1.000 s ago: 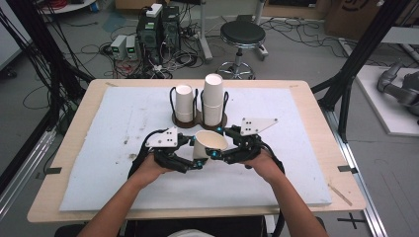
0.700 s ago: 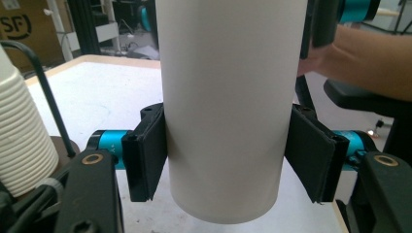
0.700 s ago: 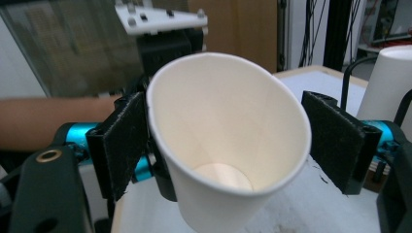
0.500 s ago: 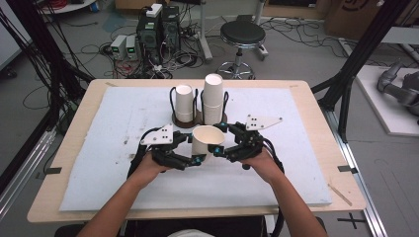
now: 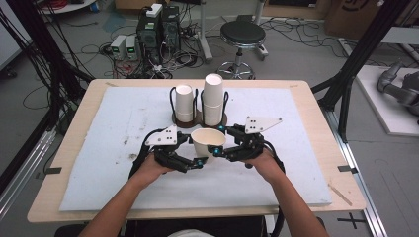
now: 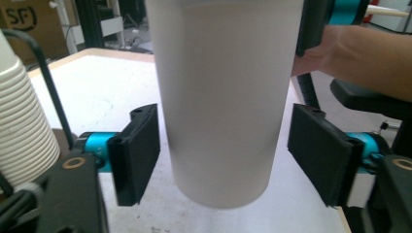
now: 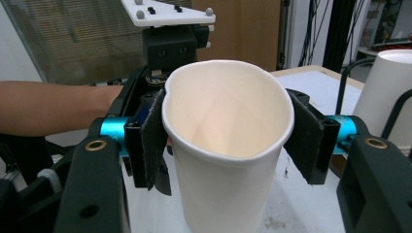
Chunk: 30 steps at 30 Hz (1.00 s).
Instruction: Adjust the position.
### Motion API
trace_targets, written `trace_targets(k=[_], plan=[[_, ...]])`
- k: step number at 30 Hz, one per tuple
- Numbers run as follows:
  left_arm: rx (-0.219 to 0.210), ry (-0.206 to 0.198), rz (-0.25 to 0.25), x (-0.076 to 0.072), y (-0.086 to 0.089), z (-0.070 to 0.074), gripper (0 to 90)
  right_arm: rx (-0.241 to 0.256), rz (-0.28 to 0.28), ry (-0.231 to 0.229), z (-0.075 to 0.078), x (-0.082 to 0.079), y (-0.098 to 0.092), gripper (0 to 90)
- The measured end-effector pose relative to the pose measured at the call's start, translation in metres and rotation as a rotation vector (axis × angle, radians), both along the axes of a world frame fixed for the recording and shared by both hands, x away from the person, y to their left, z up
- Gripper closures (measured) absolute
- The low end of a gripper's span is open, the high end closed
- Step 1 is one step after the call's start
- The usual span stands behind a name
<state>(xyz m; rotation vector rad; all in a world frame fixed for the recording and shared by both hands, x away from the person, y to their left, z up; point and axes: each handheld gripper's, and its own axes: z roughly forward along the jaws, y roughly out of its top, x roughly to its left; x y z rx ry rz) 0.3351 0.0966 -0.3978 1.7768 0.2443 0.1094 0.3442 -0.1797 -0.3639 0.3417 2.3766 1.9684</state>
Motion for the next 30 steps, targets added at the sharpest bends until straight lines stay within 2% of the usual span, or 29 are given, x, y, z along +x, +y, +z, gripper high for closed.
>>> trace_targets(k=[5,12,15,17,24,26,30], plan=[[0.012,0.003,-0.002,-0.0004,-0.0018,-0.0012,26.4,-0.056,-0.011,-0.033,0.0036,-0.0011,0.0005,38.6],[0.022,0.0,-0.004,-0.0011,-0.0033,-0.0018,26.2,-0.076,0.002,-0.041,0.0039,-0.0027,0.0047,38.2],[0.025,-0.009,-0.01,-0.0016,-0.0033,-0.0018,29.4,-0.07,0.008,-0.033,0.0038,-0.0031,0.0054,36.9],[0.029,-0.023,-0.022,-0.0023,-0.0033,-0.0014,35.0,-0.062,0.017,-0.022,0.0037,-0.0034,0.0062,35.5],[0.02,-0.026,-0.018,-0.0022,-0.0011,0.0,35.0,-0.031,0.013,0.0,0.0033,-0.0025,0.0061,26.8],[0.018,-0.025,-0.019,-0.0022,-0.001,-0.0001,35.1,-0.013,0.001,0.009,0.0034,-0.0028,0.0062,20.0],[0.009,-0.025,-0.022,-0.0024,-0.0011,0.0001,35.2,-0.015,-0.002,0.021,0.0024,-0.0024,0.0061,19.9]])
